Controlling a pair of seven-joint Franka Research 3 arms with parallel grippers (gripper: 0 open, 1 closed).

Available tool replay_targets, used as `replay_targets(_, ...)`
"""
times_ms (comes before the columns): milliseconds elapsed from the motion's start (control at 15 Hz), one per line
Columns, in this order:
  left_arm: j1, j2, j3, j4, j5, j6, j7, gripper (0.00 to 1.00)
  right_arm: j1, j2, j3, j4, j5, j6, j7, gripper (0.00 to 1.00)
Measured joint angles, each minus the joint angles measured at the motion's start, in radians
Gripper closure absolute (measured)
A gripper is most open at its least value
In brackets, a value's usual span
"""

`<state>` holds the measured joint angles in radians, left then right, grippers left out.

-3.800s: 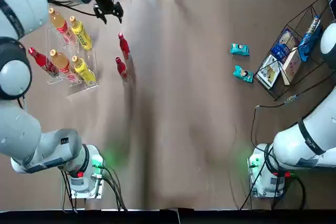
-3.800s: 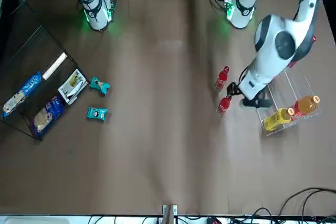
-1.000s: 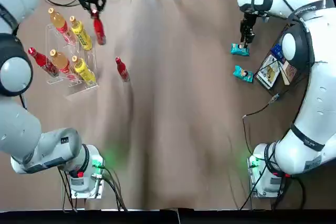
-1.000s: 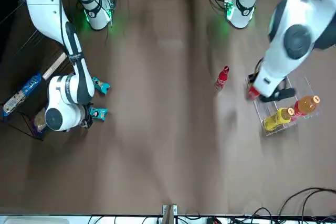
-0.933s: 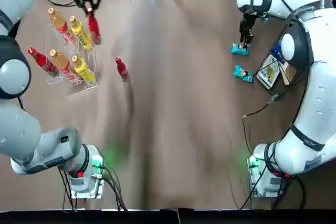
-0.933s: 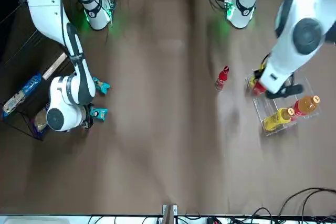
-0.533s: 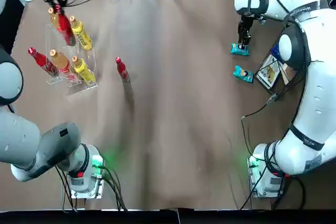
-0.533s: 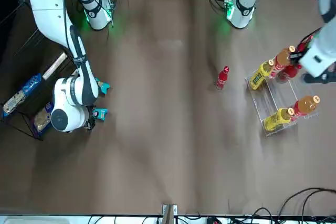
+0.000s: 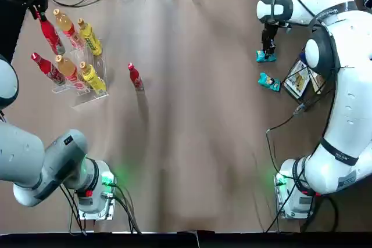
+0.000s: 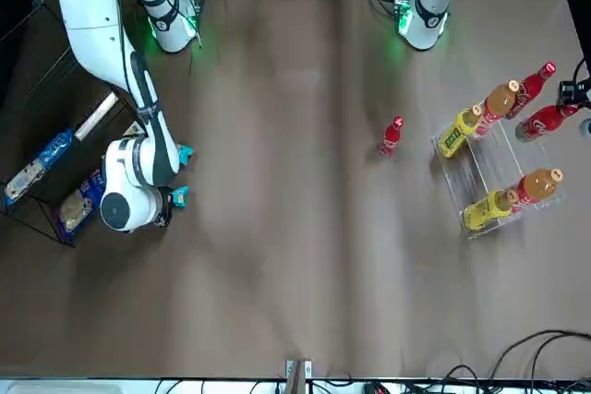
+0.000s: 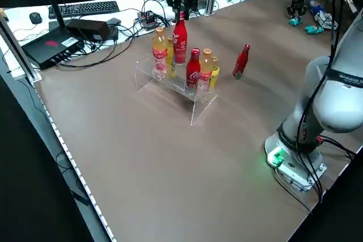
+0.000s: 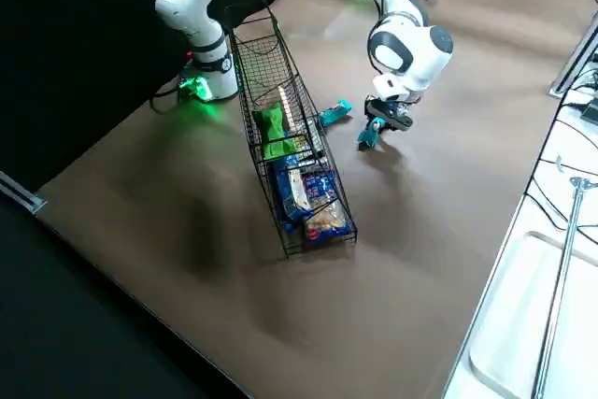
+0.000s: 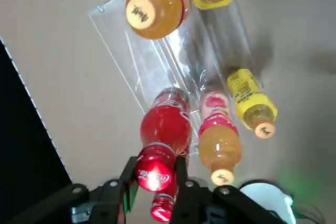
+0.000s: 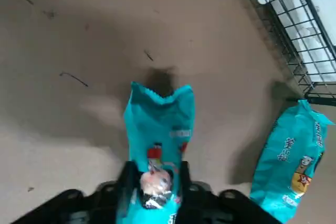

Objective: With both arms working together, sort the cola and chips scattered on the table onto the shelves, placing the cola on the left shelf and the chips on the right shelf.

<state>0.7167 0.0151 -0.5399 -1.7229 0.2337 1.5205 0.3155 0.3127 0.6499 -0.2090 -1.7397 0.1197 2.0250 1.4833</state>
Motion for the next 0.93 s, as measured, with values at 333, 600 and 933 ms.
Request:
replay_targets(333,0.100,0.000,0.000,-0.089,0.000,0.117,0.146,0.68,0.000,-0.006,-0.002,0.001,0.002,-0.001,0.008,0.84)
replay_targets(600,0.130,-0.009,-0.002,-0.109,-0.017,0.139,0.197,0.68,0.000,-0.027,-0.016,0.035,0.001,-0.081,0.022,0.84)
replay_targets(933,0.132,-0.023,-0.004,-0.124,-0.018,0.146,0.201,0.68,-0.003,-0.151,-0.054,0.256,-0.079,-0.561,-0.183,0.84)
